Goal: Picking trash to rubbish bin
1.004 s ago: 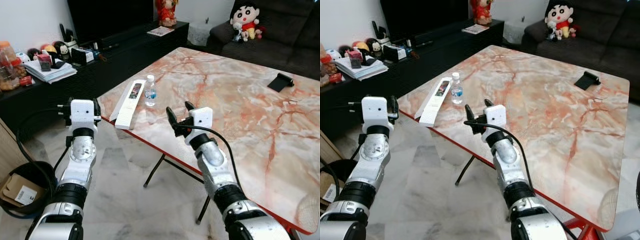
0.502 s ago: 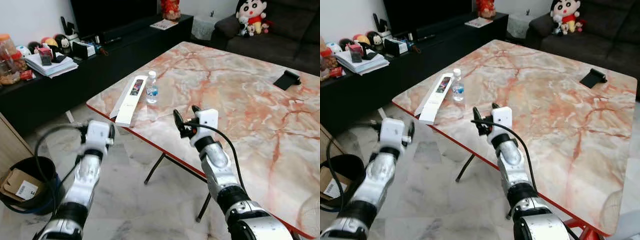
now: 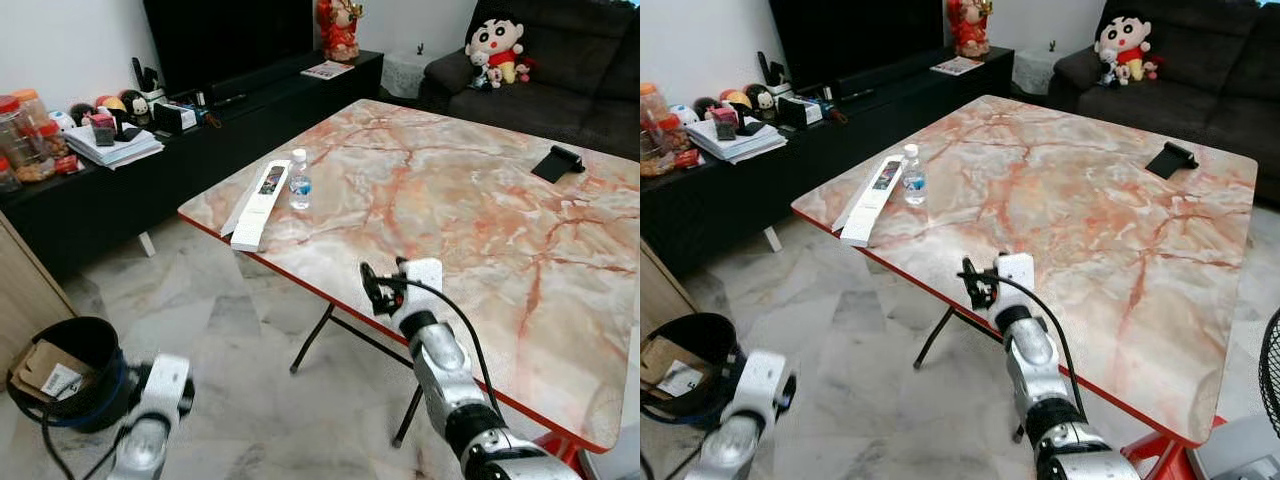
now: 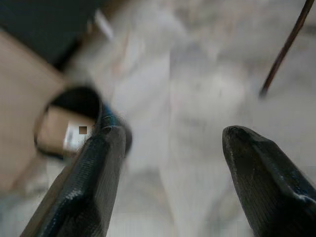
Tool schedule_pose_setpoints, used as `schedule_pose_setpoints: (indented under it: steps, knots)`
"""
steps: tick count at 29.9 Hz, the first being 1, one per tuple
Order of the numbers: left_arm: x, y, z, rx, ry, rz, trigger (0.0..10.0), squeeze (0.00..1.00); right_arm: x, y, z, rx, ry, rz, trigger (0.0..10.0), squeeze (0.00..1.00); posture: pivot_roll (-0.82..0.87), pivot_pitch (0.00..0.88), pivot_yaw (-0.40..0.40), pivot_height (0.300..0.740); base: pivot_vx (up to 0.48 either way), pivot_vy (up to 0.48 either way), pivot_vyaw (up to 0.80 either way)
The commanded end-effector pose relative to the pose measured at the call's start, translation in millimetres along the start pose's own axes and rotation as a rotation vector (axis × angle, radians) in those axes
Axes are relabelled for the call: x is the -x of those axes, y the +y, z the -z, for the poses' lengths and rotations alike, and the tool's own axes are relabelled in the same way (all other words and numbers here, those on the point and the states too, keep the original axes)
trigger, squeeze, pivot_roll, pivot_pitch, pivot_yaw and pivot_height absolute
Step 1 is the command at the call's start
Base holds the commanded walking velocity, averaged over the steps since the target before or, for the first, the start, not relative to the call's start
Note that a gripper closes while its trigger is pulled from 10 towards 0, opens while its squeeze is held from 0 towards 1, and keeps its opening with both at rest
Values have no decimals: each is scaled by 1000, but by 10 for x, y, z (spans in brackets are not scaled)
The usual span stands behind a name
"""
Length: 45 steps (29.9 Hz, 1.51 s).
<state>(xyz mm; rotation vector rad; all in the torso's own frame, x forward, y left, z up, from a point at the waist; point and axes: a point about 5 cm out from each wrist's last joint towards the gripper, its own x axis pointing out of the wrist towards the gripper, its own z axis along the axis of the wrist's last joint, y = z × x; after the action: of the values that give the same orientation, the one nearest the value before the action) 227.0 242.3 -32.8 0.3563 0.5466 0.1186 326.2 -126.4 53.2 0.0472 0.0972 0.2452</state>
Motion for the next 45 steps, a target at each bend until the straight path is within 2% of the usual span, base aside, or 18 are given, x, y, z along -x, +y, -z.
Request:
schedule_pose_setpoints:
  steps: [1, 2, 6, 9, 12, 18, 25, 31, 34, 39, 45]
  knots:
    - [49, 34, 166, 25, 85, -29, 10000, 0, 88, -64, 149, -4, 67, 27, 10000, 0, -40, 0, 3, 740, 0, 0, 0]
    - [49, 34, 166, 25, 85, -29, 10000, 0, 88, -64, 149, -4, 67, 27, 10000, 0, -40, 0, 3, 740, 0, 0, 0]
    - [198, 35, 504, 76, 245, -64, 10000, 0, 337, -147, 482, -21, 189, 68, 10000, 0, -48, 0, 5, 740, 0, 0, 0]
    - [271, 53, 635, 93, 305, -85, 10000, 0, 456, -174, 589, -55, 201, 83, 10000, 0, -48, 0, 6, 740, 0, 0, 0]
    - [312, 86, 700, 100, 326, -100, 10000, 0, 533, -167, 646, -99, 191, 72, 10000, 0, -51, 0, 8, 740, 0, 0, 0]
    - [311, 94, 697, 97, 323, -107, 10000, 0, 560, -158, 663, -101, 184, 70, 10000, 0, -51, 0, 11, 740, 0, 0, 0]
    - [253, 105, 597, 112, 271, -115, 10000, 0, 417, -138, 489, -99, 105, 58, 10000, 0, -50, 0, 13, 740, 0, 0, 0]
    - [204, 102, 509, 108, 231, -109, 10000, 0, 159, -157, 22, -96, -115, 55, 10000, 0, -44, 0, 13, 740, -131, 0, 0]
    - [207, 77, 516, 109, 237, -101, 10000, 0, 85, -154, -131, -86, -174, 47, 10000, 0, -47, 0, 16, 740, -268, 0, 0]
    - [216, 59, 534, 114, 248, -99, 10000, 0, 39, -134, -221, -81, -206, 33, 10000, 0, -43, 0, 14, 740, -309, 0, 0]
    - [226, 50, 552, 123, 257, -100, 10000, 0, 26, -117, -203, -77, -185, 30, 10000, 0, -38, 0, 11, 740, -366, 0, 0]
